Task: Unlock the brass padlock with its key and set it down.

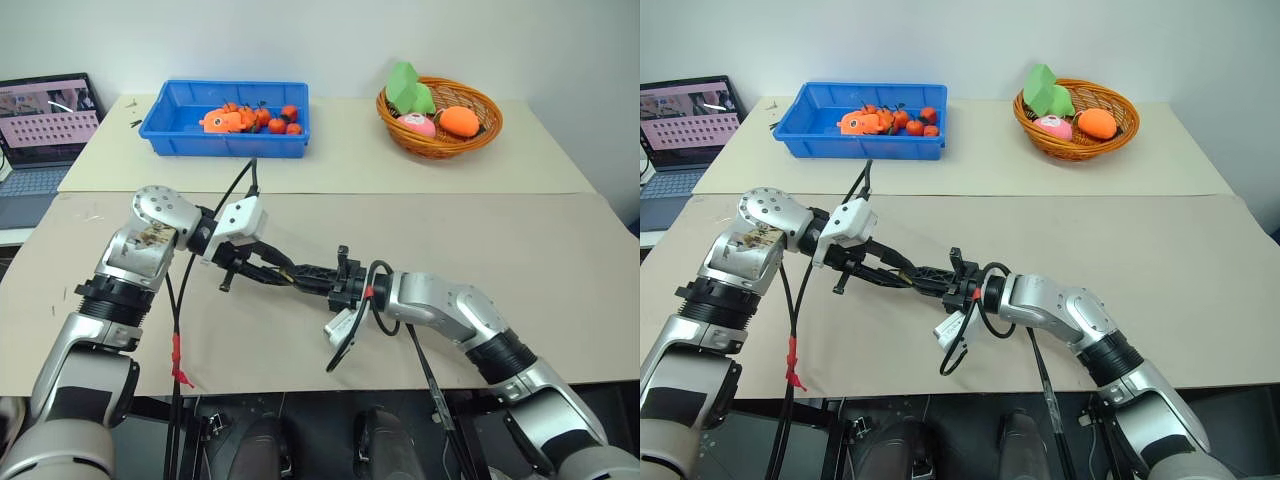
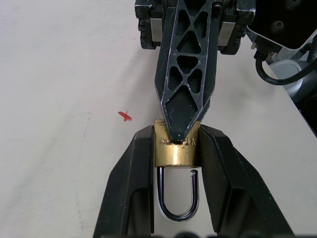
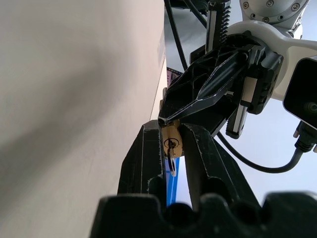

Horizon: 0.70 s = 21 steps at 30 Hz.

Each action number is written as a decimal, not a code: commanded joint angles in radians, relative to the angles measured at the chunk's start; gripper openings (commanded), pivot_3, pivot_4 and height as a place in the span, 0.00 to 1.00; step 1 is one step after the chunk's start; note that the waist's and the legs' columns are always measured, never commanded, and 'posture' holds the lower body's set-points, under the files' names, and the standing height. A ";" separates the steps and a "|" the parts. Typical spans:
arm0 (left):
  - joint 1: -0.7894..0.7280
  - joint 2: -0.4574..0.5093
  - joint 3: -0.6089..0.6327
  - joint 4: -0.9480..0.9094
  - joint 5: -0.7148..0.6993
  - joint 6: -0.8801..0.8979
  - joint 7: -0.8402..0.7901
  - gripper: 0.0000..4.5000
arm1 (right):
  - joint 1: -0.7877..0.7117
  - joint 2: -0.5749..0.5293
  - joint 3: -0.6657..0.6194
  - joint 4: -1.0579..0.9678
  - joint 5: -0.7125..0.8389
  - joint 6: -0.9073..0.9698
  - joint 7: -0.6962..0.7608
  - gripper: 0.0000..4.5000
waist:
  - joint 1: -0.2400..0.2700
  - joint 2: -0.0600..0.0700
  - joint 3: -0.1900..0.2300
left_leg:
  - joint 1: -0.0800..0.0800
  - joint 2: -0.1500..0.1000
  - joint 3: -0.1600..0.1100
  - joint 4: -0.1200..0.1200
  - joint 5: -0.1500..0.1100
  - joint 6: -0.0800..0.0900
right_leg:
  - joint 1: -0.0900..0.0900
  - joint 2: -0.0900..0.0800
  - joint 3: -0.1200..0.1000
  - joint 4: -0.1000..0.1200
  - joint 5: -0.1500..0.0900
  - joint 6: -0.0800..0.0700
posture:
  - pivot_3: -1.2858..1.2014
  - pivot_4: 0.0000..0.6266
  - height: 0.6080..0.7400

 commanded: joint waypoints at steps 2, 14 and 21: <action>-0.016 0.000 0.021 -0.015 -0.008 -0.010 0.000 0.29 | -0.006 0.008 -0.016 -0.024 0.027 0.014 -0.008 0.03 | 0.000 0.000 0.000 | 0.000 0.000 0.000 0.000 0.000 0.000 | 0.000 0.000 0.000 0.000 0.000 0.000 | 0.52 0.24 0.43; -0.024 0.001 0.020 -0.013 -0.006 -0.008 0.001 0.93 | -0.004 0.012 -0.017 -0.024 0.026 0.019 -0.009 0.03 | 0.000 0.000 0.000 | 0.000 0.000 0.000 0.000 0.000 0.000 | 0.000 0.000 0.000 0.000 0.000 0.000 | 0.52 0.24 0.43; -0.052 0.025 0.067 0.023 -0.031 0.056 0.020 0.93 | 0.004 0.004 -0.027 -0.017 0.028 0.039 -0.014 0.03 | 0.000 0.000 0.000 | 0.000 0.000 0.000 0.000 0.000 0.000 | 0.000 0.000 0.000 0.000 0.000 0.000 | 0.52 0.24 0.43</action>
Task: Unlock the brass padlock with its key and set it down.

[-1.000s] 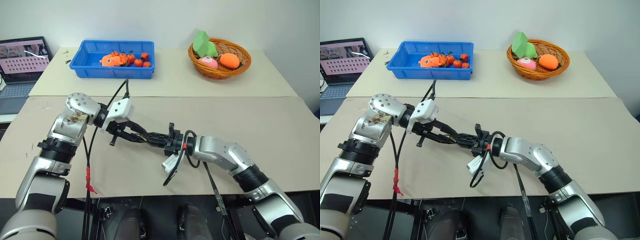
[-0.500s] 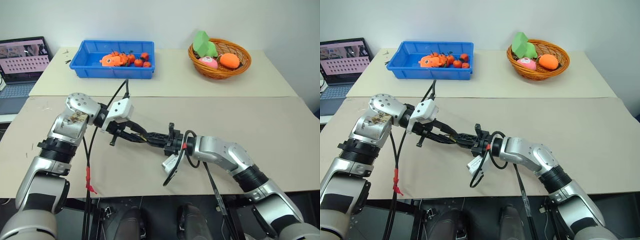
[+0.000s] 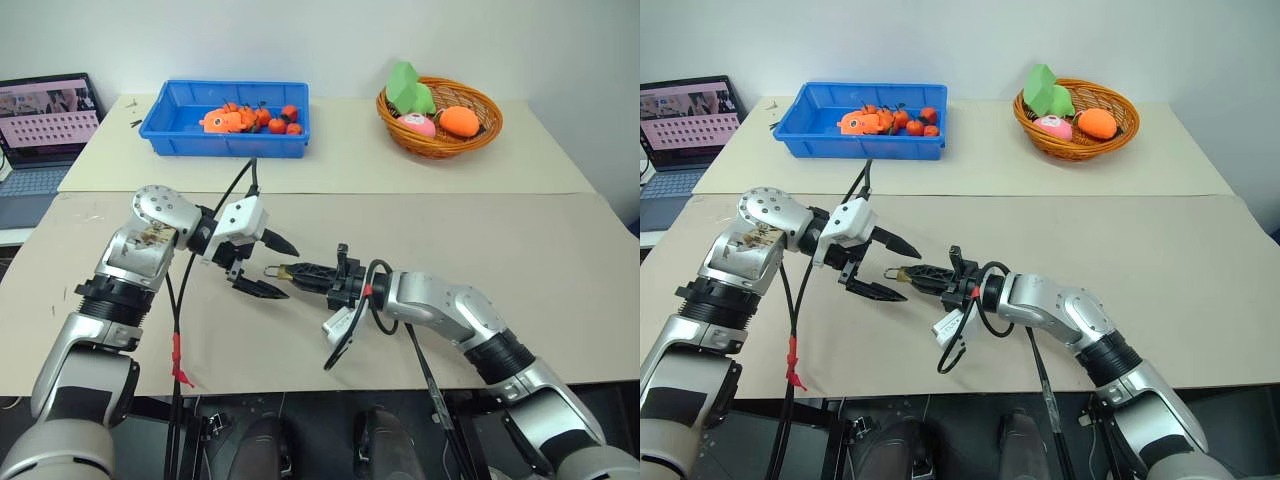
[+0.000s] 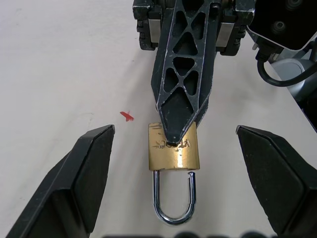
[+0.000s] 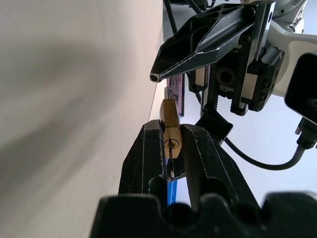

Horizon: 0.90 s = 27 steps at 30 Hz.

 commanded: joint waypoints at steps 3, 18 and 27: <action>-0.038 0.048 0.092 0.025 -0.035 0.085 0.027 0.93 | 0.010 -0.017 -0.048 -0.016 0.035 0.029 -0.023 0.03 | -0.001 0.000 0.000 | 0.000 0.000 0.000 0.000 0.000 0.000 | 0.000 0.000 0.000 0.000 0.000 0.000 | 0.52 0.24 0.43; 0.068 0.057 0.321 0.043 -0.292 0.715 0.210 0.76 | 0.022 -0.042 -0.120 -0.084 0.078 0.121 -0.011 0.03 | -0.001 0.001 -0.001 | 0.002 0.000 0.000 -0.001 0.000 0.000 | 0.001 0.000 0.001 0.001 -0.002 0.004 | 0.52 0.24 0.43; 0.171 -0.099 0.404 0.147 -0.467 1.103 0.356 0.01 | 0.045 -0.046 -0.104 -0.134 0.078 0.124 0.004 0.03 | -0.001 0.001 -0.001 | 0.003 0.000 0.000 0.000 0.000 0.000 | 0.002 0.000 0.002 0.000 -0.002 0.003 | 0.52 0.24 0.43</action>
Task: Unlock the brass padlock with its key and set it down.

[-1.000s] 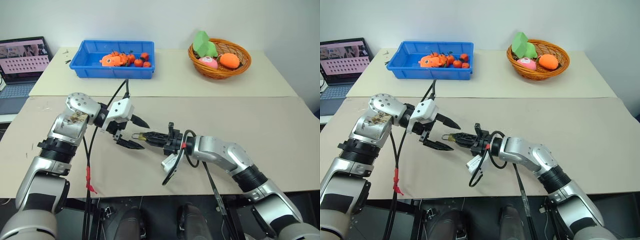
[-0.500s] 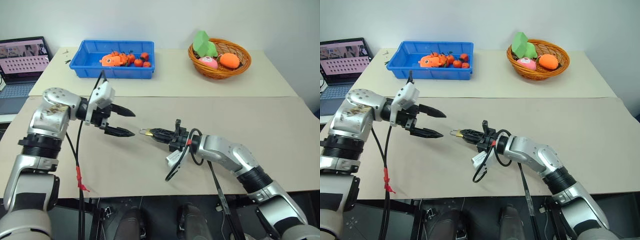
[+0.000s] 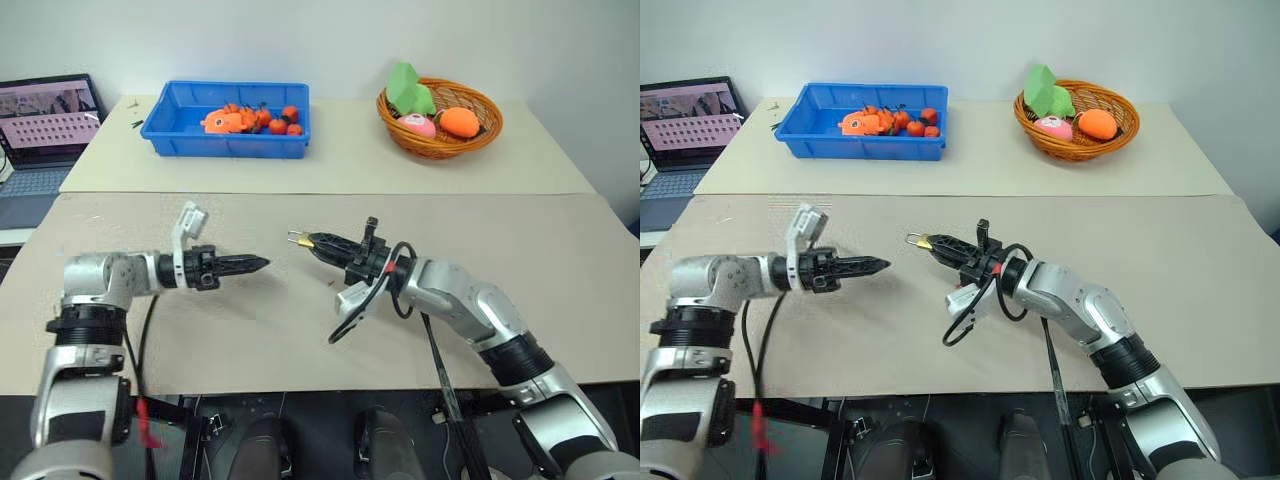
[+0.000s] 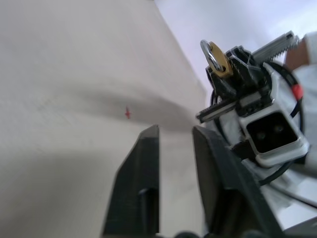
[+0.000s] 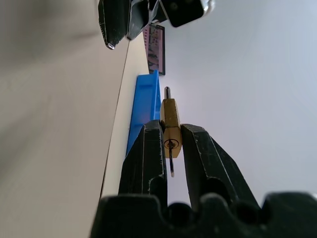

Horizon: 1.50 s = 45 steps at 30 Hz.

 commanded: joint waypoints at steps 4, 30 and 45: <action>-0.057 -0.054 0.037 0.209 -0.025 0.068 0.050 0.01 | 0.008 -0.010 0.012 -0.050 -0.005 -0.040 -0.010 0.03 | -0.004 0.000 0.000 | 0.003 0.000 0.002 0.000 0.000 0.000 | 0.001 0.000 0.002 0.000 0.000 0.000 | 0.52 0.24 0.43; -0.127 -0.014 -0.153 0.220 0.034 -0.025 -0.132 0.01 | -0.022 -0.005 0.092 0.028 -0.142 -0.157 -0.126 0.03 | -0.008 0.000 0.000 | 0.003 0.000 0.002 0.000 -0.001 -0.002 | 0.000 0.000 0.003 0.002 0.000 -0.004 | 0.52 0.24 0.43; -0.125 -0.010 -0.152 0.183 0.023 -0.017 -0.132 0.01 | -0.034 0.011 0.112 0.115 -0.109 -0.151 -0.118 0.03 | -0.008 0.000 0.000 | 0.003 0.000 0.002 0.000 -0.001 -0.002 | 0.000 0.000 0.003 0.002 0.000 -0.004 | 0.52 0.24 0.43</action>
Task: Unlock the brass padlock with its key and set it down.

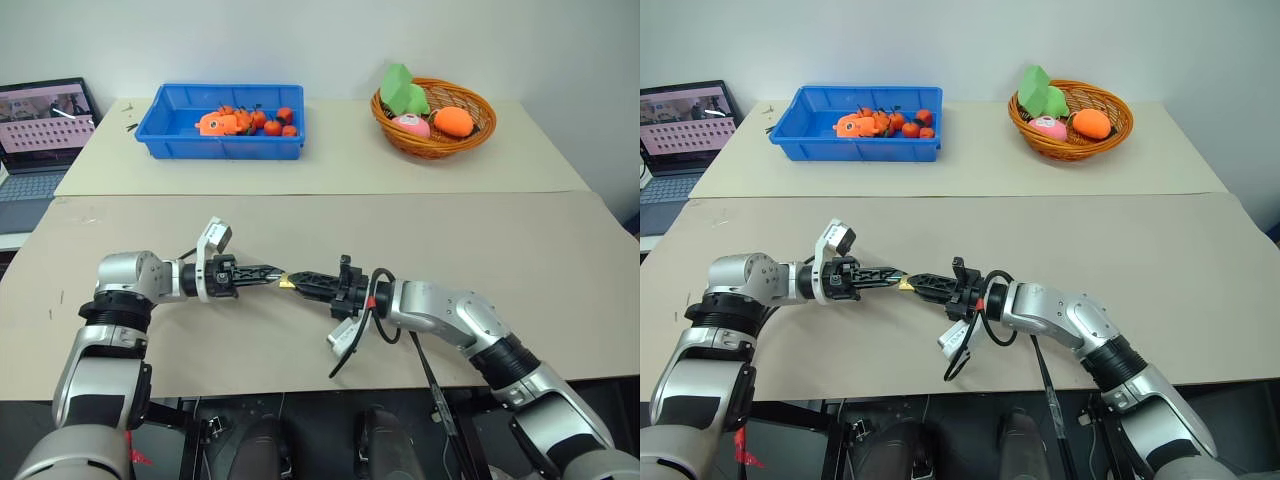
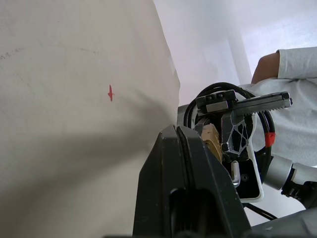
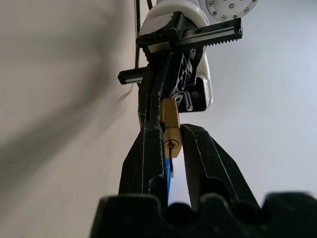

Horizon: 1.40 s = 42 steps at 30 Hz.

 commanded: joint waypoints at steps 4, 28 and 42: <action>-0.018 0.015 0.014 -0.046 -0.016 0.005 -0.009 0.01 | -0.023 0.002 -0.007 0.053 0.016 0.013 -0.006 0.03 | 0.000 0.000 0.000 | 0.000 0.000 0.000 0.000 0.000 0.000 | 0.000 0.000 0.000 0.000 0.000 0.000 | 0.52 0.24 0.43; -0.020 0.013 0.008 -0.035 -0.008 -0.007 -0.005 0.01 | -0.078 -0.001 -0.044 0.111 0.060 0.058 -0.021 0.03 | -0.006 0.000 0.000 | 0.000 0.000 0.000 0.000 0.000 0.000 | 0.000 0.000 0.000 0.000 0.000 0.000 | 0.52 0.24 0.43; -0.028 0.013 0.000 -0.009 0.009 -0.034 -0.013 0.01 | -0.080 -0.002 -0.044 0.103 0.060 0.097 -0.023 0.03 | -0.008 0.000 0.000 | 0.000 0.000 0.000 0.000 0.000 0.000 | 0.000 0.000 0.000 0.000 0.000 0.000 | 0.52 0.24 0.43</action>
